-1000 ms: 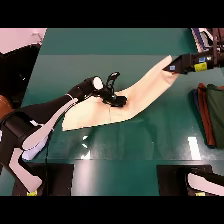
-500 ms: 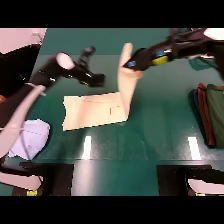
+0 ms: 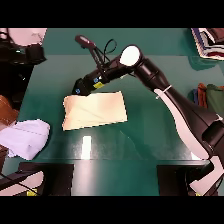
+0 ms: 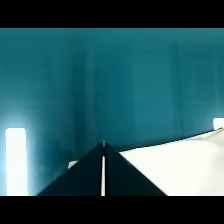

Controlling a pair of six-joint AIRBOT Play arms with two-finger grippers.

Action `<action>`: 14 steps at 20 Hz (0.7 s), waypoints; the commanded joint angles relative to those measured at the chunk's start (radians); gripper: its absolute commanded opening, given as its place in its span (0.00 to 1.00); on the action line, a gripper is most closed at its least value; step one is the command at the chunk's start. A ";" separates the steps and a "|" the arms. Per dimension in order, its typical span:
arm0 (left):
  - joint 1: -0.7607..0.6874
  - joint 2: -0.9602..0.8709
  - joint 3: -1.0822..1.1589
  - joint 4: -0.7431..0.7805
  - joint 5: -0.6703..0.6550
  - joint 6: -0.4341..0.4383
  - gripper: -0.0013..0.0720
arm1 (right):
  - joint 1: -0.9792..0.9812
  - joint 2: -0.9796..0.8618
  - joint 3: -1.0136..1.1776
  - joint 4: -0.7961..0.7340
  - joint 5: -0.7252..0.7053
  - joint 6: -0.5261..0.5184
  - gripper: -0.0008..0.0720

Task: Fold the shirts.

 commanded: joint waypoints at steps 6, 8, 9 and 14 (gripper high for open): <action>0.047 0.032 -0.002 0.010 -0.077 0.026 0.05 | -0.307 0.249 -0.467 -0.161 0.055 0.061 0.52; 0.047 0.032 -0.002 -0.013 -0.076 0.025 0.05 | -0.394 0.306 -0.618 -0.159 0.016 0.089 0.55; 0.045 0.032 -0.002 -0.023 -0.075 0.026 0.05 | -0.423 0.321 -0.682 -0.158 -0.016 0.100 0.71; 0.037 0.029 -0.002 -0.051 -0.071 0.026 0.05 | -0.447 0.222 -0.815 0.001 -0.079 0.058 0.87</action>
